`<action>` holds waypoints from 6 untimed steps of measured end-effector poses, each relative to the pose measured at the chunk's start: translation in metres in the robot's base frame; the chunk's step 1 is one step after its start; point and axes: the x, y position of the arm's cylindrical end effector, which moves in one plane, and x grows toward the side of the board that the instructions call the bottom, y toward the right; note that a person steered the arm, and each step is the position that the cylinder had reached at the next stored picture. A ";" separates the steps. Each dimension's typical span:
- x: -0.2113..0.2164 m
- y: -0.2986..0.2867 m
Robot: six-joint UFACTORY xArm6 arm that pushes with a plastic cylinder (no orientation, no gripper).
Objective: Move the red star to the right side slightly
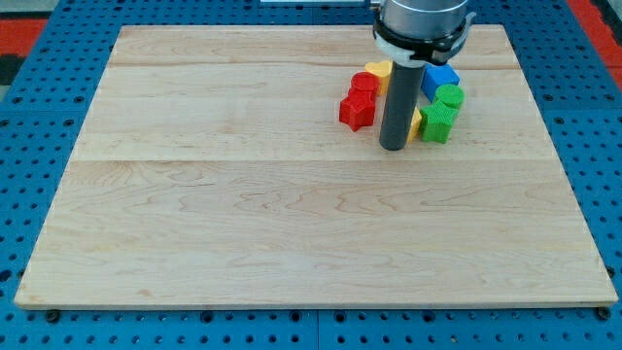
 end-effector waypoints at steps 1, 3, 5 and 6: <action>0.000 -0.067; -0.028 -0.134; -0.041 -0.132; -0.041 -0.118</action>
